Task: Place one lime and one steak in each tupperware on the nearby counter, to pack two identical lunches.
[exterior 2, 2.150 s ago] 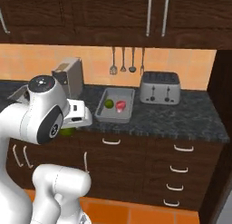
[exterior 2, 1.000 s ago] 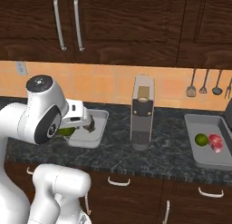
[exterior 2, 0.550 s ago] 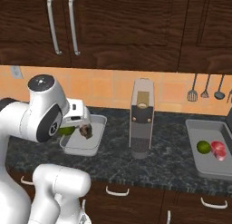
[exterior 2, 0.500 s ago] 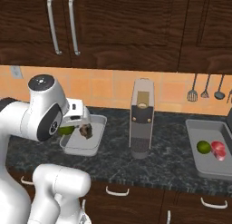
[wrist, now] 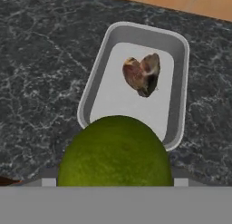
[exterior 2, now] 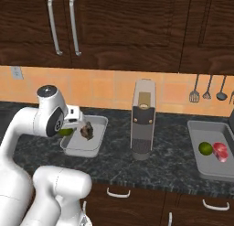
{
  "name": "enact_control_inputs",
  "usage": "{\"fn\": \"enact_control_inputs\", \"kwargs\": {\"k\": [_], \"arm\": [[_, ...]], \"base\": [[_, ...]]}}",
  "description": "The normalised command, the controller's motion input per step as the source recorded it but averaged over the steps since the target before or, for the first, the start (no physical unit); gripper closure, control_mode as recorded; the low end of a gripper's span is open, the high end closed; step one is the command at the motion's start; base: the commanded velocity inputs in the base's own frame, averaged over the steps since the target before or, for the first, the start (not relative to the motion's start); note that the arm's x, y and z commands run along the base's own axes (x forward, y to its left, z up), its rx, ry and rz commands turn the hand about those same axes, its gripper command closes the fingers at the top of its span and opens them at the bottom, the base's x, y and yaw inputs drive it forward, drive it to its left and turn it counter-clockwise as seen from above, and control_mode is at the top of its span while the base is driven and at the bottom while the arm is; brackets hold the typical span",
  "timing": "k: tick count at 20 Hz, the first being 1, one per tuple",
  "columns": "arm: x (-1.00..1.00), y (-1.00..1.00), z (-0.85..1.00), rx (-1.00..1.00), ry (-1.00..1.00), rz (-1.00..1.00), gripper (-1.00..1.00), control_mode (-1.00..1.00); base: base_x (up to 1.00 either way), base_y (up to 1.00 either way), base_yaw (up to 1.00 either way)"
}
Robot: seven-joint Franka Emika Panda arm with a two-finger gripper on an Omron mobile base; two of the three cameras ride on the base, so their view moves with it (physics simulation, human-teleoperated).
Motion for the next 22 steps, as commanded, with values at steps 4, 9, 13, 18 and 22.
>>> {"fn": "enact_control_inputs", "kwargs": {"k": [4, 9, 13, 18, 22], "arm": [[0.9, 0.24, 0.04, -0.02, 0.28, -0.04, 1.0, -1.0], [0.48, 0.01, -0.34, -0.01, 0.26, -0.01, 1.0, -1.0], [0.7, 0.01, -0.93, 0.0, 0.12, 0.0, 1.0, -1.0], [0.68, 0.09, -0.63, 0.0, 0.0, 0.0, 1.0, -1.0], [0.49, 0.04, -0.53, 0.0, 0.0, 0.0, 1.0, -1.0]], "base": [[0.0, 0.0, 0.0], [0.0, 0.0, 0.0], [0.0, 0.0, 0.0], [0.0, 0.0, 0.0], [0.0, 0.0, 0.0]]}}
